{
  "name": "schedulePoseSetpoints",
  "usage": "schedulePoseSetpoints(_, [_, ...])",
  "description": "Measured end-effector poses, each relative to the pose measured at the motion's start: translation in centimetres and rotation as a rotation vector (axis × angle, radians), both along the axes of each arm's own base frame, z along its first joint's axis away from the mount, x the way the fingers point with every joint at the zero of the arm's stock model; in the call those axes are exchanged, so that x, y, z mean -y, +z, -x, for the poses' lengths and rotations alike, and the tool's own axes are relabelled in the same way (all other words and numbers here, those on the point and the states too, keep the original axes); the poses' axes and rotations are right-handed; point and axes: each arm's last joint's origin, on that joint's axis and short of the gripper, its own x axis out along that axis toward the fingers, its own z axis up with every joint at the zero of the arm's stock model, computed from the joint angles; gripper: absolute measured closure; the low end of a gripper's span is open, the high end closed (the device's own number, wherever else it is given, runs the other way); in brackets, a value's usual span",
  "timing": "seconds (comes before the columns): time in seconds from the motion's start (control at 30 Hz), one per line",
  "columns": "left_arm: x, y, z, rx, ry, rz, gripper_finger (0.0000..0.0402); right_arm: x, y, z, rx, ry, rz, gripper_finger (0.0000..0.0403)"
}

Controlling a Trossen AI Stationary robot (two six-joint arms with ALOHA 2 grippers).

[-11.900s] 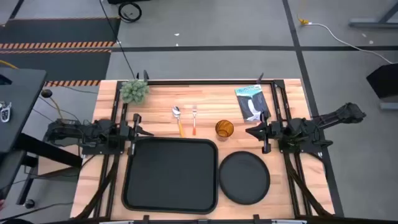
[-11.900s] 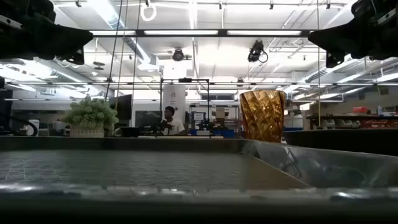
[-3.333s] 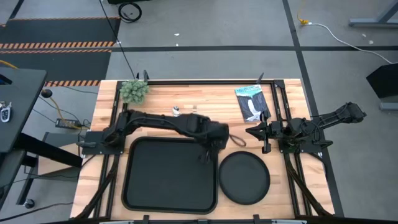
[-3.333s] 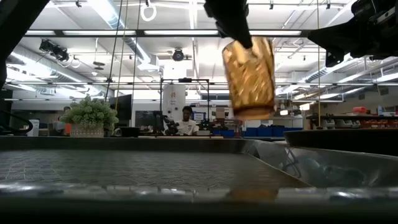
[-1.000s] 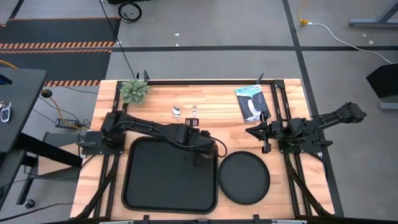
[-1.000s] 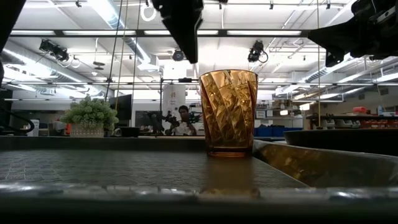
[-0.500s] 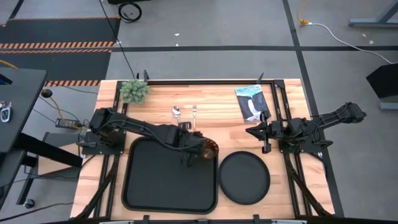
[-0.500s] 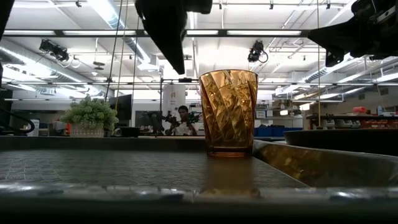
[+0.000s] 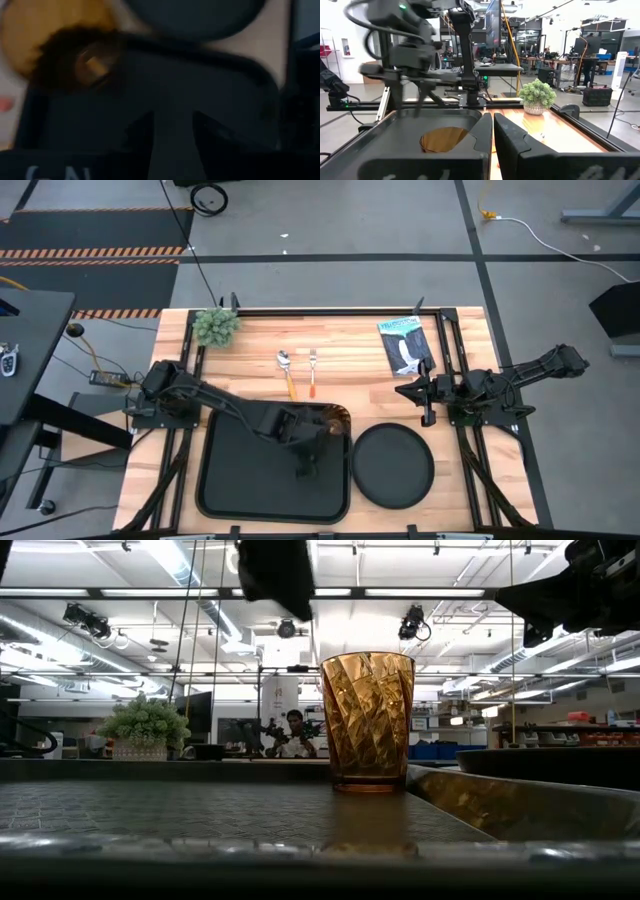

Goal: Pick and place plate/cup/fork/spoon on tray
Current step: Put the black plate on the black serving tray

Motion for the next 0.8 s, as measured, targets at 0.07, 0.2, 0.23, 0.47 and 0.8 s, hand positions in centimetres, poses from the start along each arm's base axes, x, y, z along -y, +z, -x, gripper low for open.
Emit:
schedulePoseSetpoints(0.07, [1.2,-0.1,-0.2,0.049,-0.018,0.006,0.0258,0.0,0.0,0.0,0.0,0.0,0.0,0.038])
schedulePoseSetpoints(0.2, [2.8,-1.0,-1.1,0.095,-0.012,0.04,0.0258,0.0,0.1,0.0,0.006,0.0,-0.002,0.038])
schedulePoseSetpoints(0.23, [3.1,-1.5,-1.3,0.087,-0.003,0.043,0.0258,0.0,0.1,0.0,0.007,-0.001,-0.002,0.038])
schedulePoseSetpoints(0.47, [5.5,-3.8,-3.5,0.079,0.001,0.074,0.0258,0.0,0.1,0.0,0.012,0.0,-0.003,0.038])
schedulePoseSetpoints(0.8, [8.7,-4.6,-7.3,0.124,-0.052,0.067,0.0258,0.0,0.1,0.0,0.011,0.0,-0.003,0.038])
